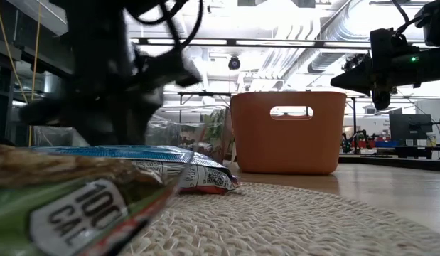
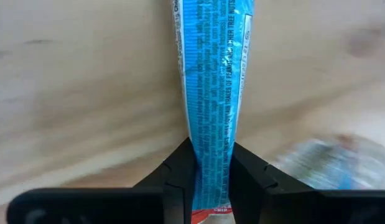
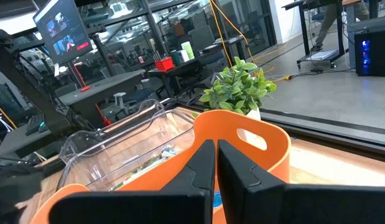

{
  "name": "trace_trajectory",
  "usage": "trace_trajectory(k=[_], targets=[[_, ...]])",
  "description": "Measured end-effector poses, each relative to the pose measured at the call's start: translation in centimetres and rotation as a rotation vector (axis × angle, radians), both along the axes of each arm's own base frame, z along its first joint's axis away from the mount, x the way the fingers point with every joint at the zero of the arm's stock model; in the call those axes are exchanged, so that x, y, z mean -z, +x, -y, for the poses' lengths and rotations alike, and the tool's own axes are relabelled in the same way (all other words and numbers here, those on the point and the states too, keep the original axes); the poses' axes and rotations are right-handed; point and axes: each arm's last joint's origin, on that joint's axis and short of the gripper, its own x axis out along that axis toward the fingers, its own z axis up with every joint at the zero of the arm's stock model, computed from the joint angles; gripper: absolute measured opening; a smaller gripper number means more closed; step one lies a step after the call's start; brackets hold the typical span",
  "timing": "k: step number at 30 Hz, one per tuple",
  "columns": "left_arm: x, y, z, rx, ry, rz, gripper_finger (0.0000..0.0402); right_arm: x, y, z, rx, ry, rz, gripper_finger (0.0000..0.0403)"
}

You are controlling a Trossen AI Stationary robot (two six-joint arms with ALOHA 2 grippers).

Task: Pick and place Granola Bars by type
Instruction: Put the red granola bar into the left transparent bin

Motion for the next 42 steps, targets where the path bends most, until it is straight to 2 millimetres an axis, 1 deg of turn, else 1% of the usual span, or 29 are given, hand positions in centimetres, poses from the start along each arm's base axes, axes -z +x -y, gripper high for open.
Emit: trace_trajectory(k=[8,11,20,24,26,29,33,37,42], targets=[[-3.1,1.9,0.6,0.13,0.07,0.119,0.0068,0.0,0.0,0.0,0.0,0.0,0.001,0.0],[-4.6,2.6,0.9,0.205,0.105,0.172,0.0067,0.0,0.0,0.0,0.0,0.0,0.0,0.0],[-10.3,5.0,1.9,0.499,0.239,0.389,0.0067,0.0,0.0,0.0,0.0,0.0,0.0,0.0],[-13.4,5.8,2.1,0.577,0.323,0.488,0.0067,0.0,0.0,0.0,0.0,0.0,0.0,0.0],[-15.3,5.8,2.1,0.608,0.37,0.543,0.0067,0.0,0.0,0.0,0.0,0.0,0.0,0.0],[-17.8,5.4,1.9,0.637,0.45,0.615,0.0067,0.0,0.0,0.0,0.0,0.0,0.0,0.0],[-20.5,3.8,1.2,0.647,0.577,0.659,0.0067,0.0,0.0,0.0,0.0,0.0,0.001,0.0],[-23.7,1.4,0.4,0.643,0.686,0.716,0.0067,0.0,0.0,0.0,0.0,0.0,0.001,0.0],[-27.0,-1.9,-0.1,0.649,0.823,0.77,0.0067,0.0,0.0,0.0,0.0,0.0,0.0,0.0]])
